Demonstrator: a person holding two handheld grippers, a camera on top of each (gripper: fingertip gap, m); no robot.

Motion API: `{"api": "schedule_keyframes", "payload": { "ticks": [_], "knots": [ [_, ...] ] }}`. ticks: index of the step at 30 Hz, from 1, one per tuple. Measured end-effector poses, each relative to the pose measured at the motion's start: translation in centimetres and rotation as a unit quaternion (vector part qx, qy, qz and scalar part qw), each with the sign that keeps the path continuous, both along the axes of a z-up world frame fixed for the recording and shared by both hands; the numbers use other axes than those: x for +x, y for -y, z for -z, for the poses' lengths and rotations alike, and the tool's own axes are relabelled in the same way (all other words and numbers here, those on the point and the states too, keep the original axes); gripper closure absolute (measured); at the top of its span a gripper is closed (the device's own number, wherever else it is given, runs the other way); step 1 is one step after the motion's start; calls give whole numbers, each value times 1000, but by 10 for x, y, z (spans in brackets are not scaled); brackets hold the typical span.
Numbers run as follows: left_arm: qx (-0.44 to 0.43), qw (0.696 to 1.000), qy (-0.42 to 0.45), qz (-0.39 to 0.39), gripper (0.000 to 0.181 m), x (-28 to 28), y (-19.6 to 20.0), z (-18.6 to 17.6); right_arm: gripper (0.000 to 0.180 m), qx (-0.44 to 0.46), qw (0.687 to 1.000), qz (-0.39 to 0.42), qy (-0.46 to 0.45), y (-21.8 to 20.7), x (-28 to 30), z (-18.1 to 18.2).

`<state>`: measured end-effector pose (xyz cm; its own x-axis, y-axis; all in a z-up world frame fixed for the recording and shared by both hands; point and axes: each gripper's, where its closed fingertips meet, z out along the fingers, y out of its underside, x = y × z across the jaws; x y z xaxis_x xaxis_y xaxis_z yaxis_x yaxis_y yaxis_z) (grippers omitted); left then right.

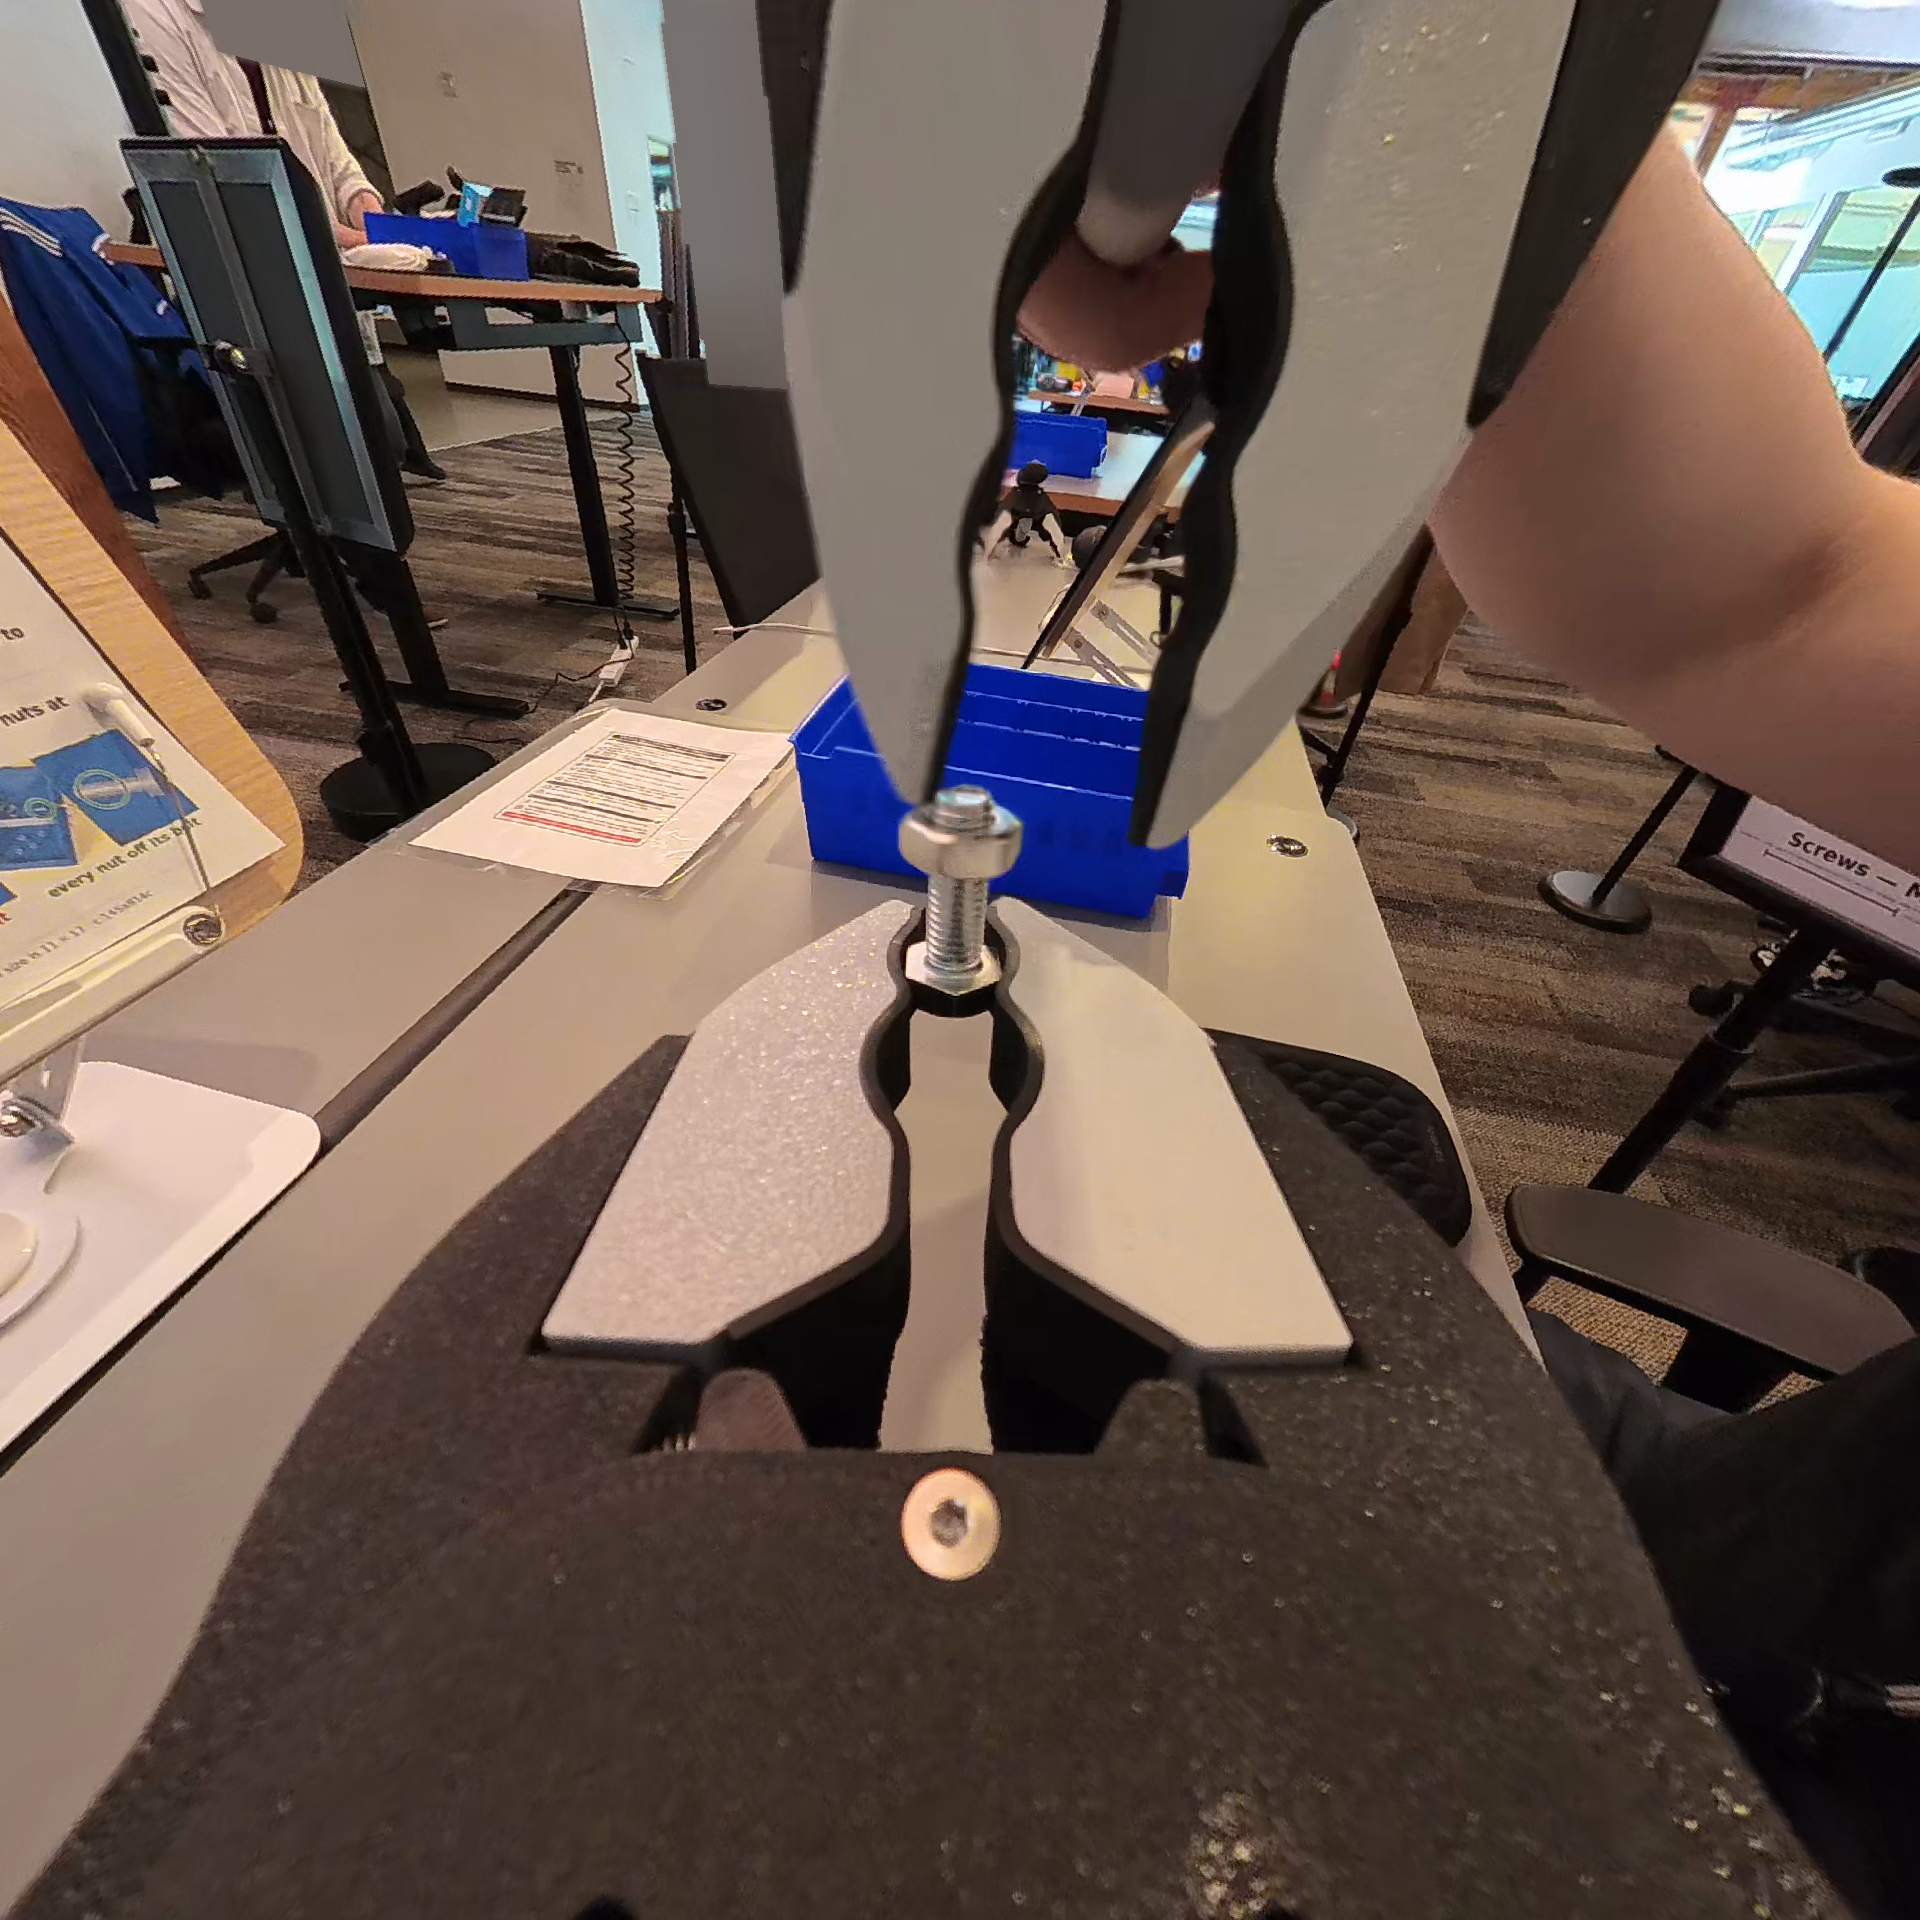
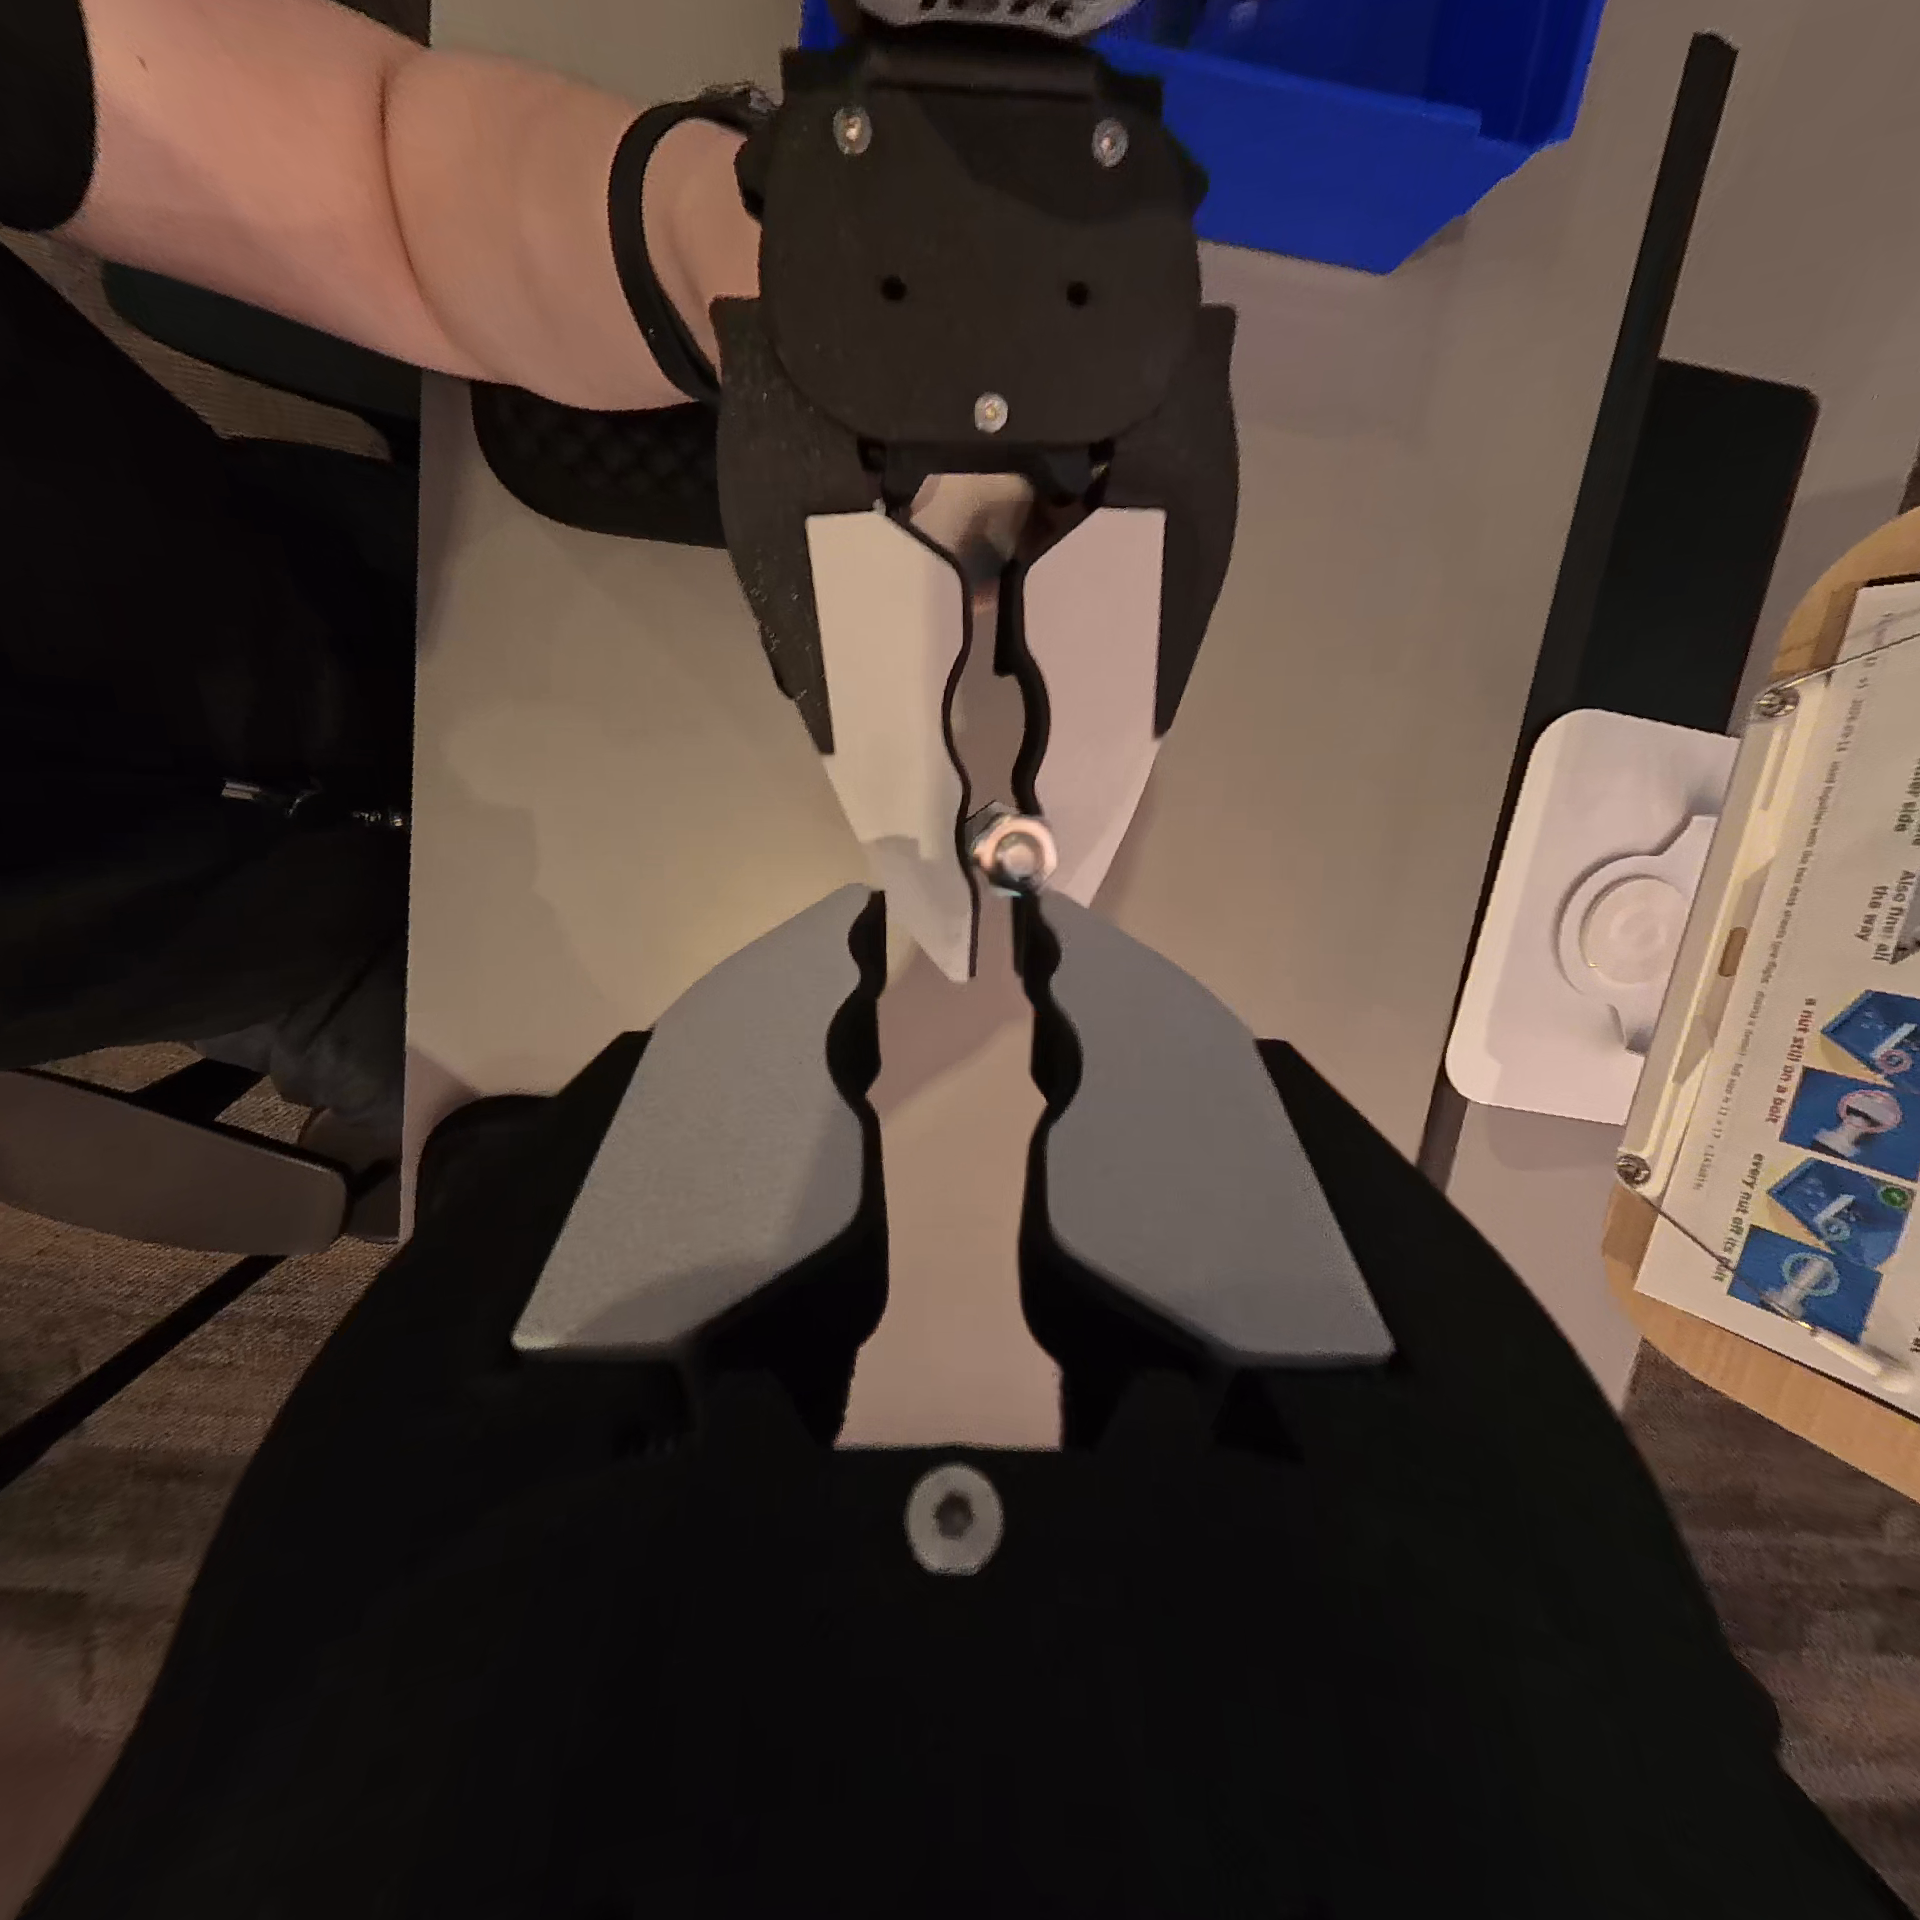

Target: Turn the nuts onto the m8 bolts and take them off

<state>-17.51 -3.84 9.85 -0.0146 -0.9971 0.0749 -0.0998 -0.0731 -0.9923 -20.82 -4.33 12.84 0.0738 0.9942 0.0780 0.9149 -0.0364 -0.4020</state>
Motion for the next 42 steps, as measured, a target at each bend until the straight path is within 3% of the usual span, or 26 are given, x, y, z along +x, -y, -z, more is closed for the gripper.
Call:
{"api": "schedule_keyframes", "payload": {
  "ticks": [24,28,36,42],
  "knots": [
    [-1,1000,5,0,170,1,0,-1,150,14,999,-2,-29,-3,-9,0],
    [-6,1000,12,-5,171,-4,-5,-4,162,-16,1000,-4,-27,6,-2,-1],
    [-1,1000,9,-1,170,-3,-1,-4,150,20,999,0,-42,-6,-12,1],
    [-9,1000,18,-8,171,-10,-7,-8,161,5,999,5,-53,-1,-4,-4]
  ]
}}
